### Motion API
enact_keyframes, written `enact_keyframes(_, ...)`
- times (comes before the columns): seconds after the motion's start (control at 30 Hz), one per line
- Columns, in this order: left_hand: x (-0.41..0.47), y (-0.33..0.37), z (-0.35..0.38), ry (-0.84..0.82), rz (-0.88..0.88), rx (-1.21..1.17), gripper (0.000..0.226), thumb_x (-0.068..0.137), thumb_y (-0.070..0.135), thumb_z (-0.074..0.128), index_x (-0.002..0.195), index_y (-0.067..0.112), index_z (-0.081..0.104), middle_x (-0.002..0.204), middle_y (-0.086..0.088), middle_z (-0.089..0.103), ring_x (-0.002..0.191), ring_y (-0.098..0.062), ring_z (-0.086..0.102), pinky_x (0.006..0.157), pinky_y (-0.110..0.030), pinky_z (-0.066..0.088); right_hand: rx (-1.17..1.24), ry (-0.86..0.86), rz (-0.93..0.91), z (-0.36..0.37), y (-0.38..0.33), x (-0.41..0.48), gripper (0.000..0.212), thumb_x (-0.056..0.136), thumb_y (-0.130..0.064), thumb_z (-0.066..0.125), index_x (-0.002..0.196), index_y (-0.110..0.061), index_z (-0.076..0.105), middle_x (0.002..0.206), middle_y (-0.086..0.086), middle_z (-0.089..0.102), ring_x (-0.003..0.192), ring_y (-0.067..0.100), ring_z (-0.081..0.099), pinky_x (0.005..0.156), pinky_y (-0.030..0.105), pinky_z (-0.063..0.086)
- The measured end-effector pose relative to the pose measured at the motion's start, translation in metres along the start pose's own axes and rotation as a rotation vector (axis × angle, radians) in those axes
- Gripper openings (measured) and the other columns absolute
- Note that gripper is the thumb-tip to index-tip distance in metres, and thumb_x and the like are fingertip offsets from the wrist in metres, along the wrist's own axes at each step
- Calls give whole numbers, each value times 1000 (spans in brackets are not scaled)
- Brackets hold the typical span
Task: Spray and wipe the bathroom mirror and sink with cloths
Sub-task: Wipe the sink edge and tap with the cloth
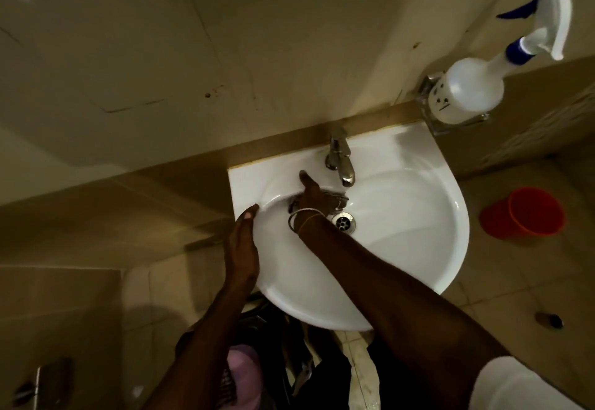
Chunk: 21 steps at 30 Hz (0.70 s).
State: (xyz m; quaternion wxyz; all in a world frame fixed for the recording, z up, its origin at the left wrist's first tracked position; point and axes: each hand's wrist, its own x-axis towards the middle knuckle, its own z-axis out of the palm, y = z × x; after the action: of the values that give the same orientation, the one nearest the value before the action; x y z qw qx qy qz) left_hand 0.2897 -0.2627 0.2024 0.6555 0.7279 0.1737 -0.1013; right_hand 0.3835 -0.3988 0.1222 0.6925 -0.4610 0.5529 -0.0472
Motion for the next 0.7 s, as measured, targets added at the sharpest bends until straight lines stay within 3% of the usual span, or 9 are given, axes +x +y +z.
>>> enact_keyframes(0.07,-3,2,2,21,20,8,37,109,36,43,133,23,68,131,7,69,121,-8,63,112,-39,46,76,117,-33,-25,-24,-6,139,61,-51,95,162,-7,10,168,15,17,156,29,17,128,45,16)
enact_keyframes(0.13,-5,4,4,34,42,17,36,110,30,42,134,20,67,130,10,68,120,-2,62,109,-31,46,51,156,-149,-36,-25,14,136,63,-42,97,161,-1,12,168,19,16,157,32,14,130,45,11)
enact_keyframes(0.2,-6,3,9,43,61,28,36,110,28,42,134,19,67,132,8,68,122,-5,61,107,-26,45,-13,133,-234,-49,-30,27,135,67,-33,96,160,5,5,168,21,10,157,31,11,127,29,-2)
enact_keyframes(0.27,-6,1,11,58,74,45,36,110,27,42,135,17,67,135,6,66,125,-7,59,104,-17,43,-185,97,-303,-62,-33,25,135,73,-38,91,158,8,-4,168,21,3,157,29,5,110,11,-14)
enact_keyframes(0.37,-7,1,12,76,77,56,36,110,26,42,134,16,67,133,6,67,116,5,60,95,-3,43,-359,90,-360,-69,-27,8,122,88,-52,73,157,10,-6,167,28,-9,157,40,-6,117,26,-14)
enact_keyframes(0.43,-7,2,13,75,80,58,35,110,26,43,133,16,67,132,7,67,109,16,59,93,-1,43,-402,111,-365,-64,-17,3,99,100,-46,58,158,10,0,167,30,-5,157,43,-2,124,35,-8)
enact_keyframes(0.53,-7,3,12,66,64,39,36,110,27,43,134,16,67,129,10,68,109,18,59,92,-2,44,-493,118,-369,-59,1,-7,76,108,-39,44,160,7,10,168,29,5,157,40,6,126,37,-1)
enact_keyframes(0.63,-8,2,13,71,60,31,36,110,30,43,134,19,67,130,11,68,117,10,60,100,-13,45,-1047,-275,-420,-73,17,-12,52,111,-30,29,154,-1,37,160,27,32,150,44,27,124,50,15)
enact_keyframes(0.7,-9,2,14,77,51,25,35,109,32,44,134,22,67,128,15,68,116,11,60,97,-13,46,-1306,-441,-474,-83,29,-21,44,109,-21,35,146,-3,49,153,27,44,144,46,36,120,55,24)
